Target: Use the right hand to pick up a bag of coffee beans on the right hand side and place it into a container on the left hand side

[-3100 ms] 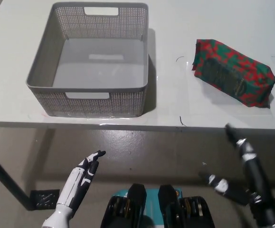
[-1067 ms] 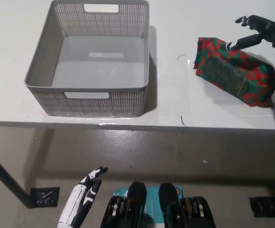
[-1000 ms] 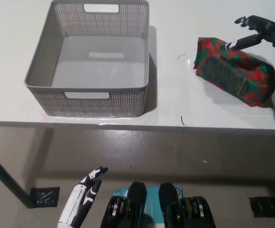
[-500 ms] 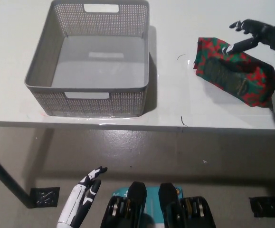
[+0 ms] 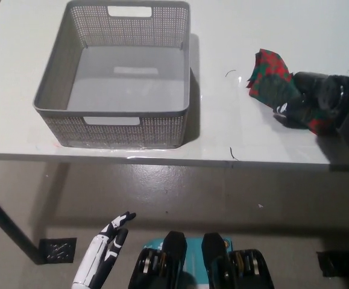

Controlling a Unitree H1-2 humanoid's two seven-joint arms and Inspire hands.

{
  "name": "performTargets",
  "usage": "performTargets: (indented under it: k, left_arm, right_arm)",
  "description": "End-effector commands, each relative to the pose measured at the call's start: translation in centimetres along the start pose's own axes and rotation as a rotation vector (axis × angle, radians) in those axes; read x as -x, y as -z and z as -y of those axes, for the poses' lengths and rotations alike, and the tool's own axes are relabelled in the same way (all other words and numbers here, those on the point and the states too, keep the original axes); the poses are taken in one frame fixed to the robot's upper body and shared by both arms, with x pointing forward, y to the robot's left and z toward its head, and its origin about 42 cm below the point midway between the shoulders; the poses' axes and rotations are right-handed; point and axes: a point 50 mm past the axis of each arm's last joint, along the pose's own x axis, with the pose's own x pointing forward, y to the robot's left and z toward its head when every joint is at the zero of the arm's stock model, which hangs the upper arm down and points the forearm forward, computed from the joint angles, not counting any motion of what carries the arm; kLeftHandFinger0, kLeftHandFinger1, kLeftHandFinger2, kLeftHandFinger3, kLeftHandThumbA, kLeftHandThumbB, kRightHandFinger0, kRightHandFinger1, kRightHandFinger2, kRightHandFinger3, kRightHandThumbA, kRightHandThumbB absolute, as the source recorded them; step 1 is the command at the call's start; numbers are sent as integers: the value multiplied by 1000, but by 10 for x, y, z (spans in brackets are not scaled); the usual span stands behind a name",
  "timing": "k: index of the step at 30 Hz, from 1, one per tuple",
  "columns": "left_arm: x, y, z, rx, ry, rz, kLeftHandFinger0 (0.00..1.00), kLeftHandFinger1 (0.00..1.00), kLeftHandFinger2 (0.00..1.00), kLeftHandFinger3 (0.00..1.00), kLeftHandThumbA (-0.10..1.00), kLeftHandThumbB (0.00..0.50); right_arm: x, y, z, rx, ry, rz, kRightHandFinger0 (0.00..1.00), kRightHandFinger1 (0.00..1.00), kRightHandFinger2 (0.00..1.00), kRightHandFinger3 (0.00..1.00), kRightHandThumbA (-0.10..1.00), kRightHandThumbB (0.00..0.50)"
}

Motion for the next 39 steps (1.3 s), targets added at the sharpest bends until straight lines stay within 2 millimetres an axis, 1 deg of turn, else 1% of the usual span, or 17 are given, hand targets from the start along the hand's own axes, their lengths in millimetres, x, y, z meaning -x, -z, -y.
performTargets:
  k: [1,5,7,8,9,10,11,12,13,15,23,26,28,30,32,34,39]
  left_arm:
    - [-4,-14,-7,-25,-4,82,1000,1000,1000,1000,1000,339]
    - [-3,-14,-6,-28,-11,86,1000,1000,1000,1000,1000,328]
    - [-2,-13,-5,-24,-6,85,1000,1000,1000,1000,1000,325]
    - [-2,-13,-5,-19,-3,84,1000,1000,1000,1000,1000,324]
    - [-3,-13,-5,-18,-2,84,1000,1000,1000,1000,1000,325]
    - [-4,-13,-5,-19,-4,85,1000,1000,1000,1000,1000,332]
    - [-5,-13,-5,-20,-5,86,1000,1000,1000,1000,1000,332]
    - [-5,-14,-5,-19,-3,86,1000,1000,1000,1000,1000,332]
    - [-4,-13,-6,-23,-2,85,1000,1000,1000,1000,1000,325]
    - [-3,-13,-5,-31,-5,82,1000,1000,1000,1000,1000,328]
    - [-1,-13,-5,-33,-2,74,1000,1000,1000,1000,1000,324]
    - [-1,-12,-6,-30,-3,65,1000,1000,1000,1000,1000,316]
    - [-1,-12,-6,-33,-1,65,1000,1000,1000,1000,1000,311]
    - [0,-12,-7,-51,-2,64,1000,1000,1000,1000,1000,307]
    - [0,-12,-7,-53,6,63,1000,1000,1000,1000,1000,304]
    - [1,-12,-7,-59,6,57,1000,1000,1000,1000,1000,303]
    - [2,-11,-6,-51,3,56,1000,1000,1000,1000,1000,279]
  right_arm:
    - [-11,12,-48,54,-110,-34,1000,1000,1000,1000,792,500]
    - [-13,14,-53,60,-51,-27,1000,1000,1000,1000,726,500]
    - [-13,18,-54,8,96,23,1000,1000,1000,1000,390,370]
    - [-12,22,-55,-14,224,68,714,762,791,793,74,246]
    - [-12,24,-55,-18,264,80,506,607,713,708,-39,280]
    - [-10,26,-54,-43,347,102,24,101,317,393,-98,186]
    - [-9,27,-52,-68,401,121,5,134,405,477,-100,221]
    - [-8,27,-50,-84,413,133,1,246,561,545,-100,203]
    - [-8,26,-49,-93,425,145,25,415,798,699,-100,194]
    - [-6,23,-46,-116,459,170,98,536,927,810,-100,199]
    - [0,20,-31,-153,615,237,0,416,829,852,-100,174]
    - [9,16,-6,-190,718,283,1,457,923,849,-100,123]
    - [19,15,19,-226,805,341,1,449,912,802,-100,153]
    - [22,13,31,-243,824,348,0,486,980,966,-100,154]
    - [30,10,54,-273,870,344,0,527,957,1000,-100,127]
    - [39,7,70,-282,936,394,0,479,889,1000,-100,162]
    - [71,-16,127,-317,1027,450,0,506,938,1000,-100,134]
